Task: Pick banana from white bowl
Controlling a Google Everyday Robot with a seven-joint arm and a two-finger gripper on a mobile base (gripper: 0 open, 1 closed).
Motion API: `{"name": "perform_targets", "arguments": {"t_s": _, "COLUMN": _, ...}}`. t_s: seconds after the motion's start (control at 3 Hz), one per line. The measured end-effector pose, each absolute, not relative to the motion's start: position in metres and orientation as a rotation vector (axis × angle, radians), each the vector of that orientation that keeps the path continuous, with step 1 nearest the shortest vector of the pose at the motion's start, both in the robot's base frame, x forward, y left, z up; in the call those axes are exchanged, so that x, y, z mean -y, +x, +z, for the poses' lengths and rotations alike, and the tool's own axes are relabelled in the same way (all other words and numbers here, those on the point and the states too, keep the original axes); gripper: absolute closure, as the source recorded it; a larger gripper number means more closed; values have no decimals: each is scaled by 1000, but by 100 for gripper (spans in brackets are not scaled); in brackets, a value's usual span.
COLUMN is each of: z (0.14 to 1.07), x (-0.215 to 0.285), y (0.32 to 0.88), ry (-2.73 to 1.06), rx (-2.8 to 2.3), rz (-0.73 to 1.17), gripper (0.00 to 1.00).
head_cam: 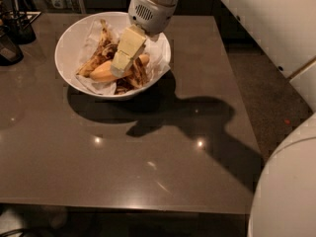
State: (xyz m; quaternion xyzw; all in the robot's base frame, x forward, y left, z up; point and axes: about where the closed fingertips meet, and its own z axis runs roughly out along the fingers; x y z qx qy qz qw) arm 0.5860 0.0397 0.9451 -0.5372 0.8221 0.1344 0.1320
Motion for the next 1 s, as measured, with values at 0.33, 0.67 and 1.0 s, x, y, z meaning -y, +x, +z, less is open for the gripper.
{"name": "perform_targets", "arguments": {"t_s": 0.33, "z": 940, "x": -44, "y": 587, "ry": -1544, "rx": -2412, "rz": 400, "gripper": 0}}
{"name": "perform_targets", "arguments": {"t_s": 0.67, "z": 936, "x": -45, "y": 592, "ry": -1520, "rx": -2443, "rz": 388, "gripper": 0}}
{"name": "perform_targets", "arguments": {"t_s": 1.0, "z": 932, "x": -45, "y": 596, "ry": -1508, "rx": -2459, "rz": 389, "gripper": 11}}
